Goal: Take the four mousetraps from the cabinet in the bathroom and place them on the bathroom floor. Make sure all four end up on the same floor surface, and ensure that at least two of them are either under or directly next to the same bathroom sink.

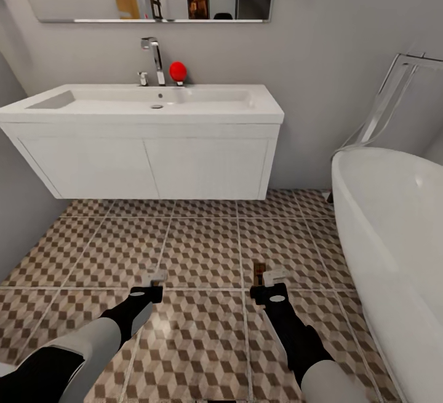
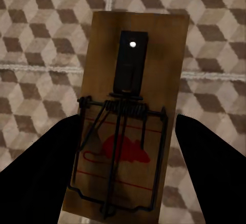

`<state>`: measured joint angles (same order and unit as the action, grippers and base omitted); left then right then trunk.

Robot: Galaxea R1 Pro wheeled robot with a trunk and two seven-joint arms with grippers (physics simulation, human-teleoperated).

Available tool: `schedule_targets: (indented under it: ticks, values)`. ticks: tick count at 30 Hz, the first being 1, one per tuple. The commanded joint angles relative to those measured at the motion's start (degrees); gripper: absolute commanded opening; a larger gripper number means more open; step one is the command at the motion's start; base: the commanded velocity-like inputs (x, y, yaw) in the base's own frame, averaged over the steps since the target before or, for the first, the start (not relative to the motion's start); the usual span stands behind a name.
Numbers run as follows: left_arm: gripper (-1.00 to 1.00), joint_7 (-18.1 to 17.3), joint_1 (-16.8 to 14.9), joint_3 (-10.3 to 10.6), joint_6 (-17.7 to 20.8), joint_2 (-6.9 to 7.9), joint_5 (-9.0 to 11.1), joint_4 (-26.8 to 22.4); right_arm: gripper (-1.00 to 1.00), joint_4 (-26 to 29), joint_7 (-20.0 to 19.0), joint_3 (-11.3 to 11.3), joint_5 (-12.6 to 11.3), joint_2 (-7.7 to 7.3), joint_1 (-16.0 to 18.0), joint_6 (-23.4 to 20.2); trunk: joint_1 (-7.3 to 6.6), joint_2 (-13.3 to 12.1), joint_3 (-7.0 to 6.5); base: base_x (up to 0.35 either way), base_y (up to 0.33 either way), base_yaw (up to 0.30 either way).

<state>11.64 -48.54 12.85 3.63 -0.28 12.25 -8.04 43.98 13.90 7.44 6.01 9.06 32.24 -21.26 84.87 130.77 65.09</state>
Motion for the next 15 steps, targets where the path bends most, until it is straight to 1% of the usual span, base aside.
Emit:
schedule_targets:
  ticks: [1, 15]
  values:
    - [-1.0, 0.31, -0.01, 0.51, 0.33, 0.01, 0.5, -0.13, -1.0, 0.08, 0.07, 0.12, 0.41, -0.01, 0.02, -0.48, 0.21, 0.43, 0.32, 0.0, 0.0, 0.0]
    - [-1.0, 0.31, 0.02, 0.51, 0.33, -0.07, 0.5, -0.13, -1.0, 0.05, 0.07, 0.12, 0.41, -0.01, 0.02, -0.45, 3.29, 6.05, 4.13, 0.0, 0.0, 0.0]
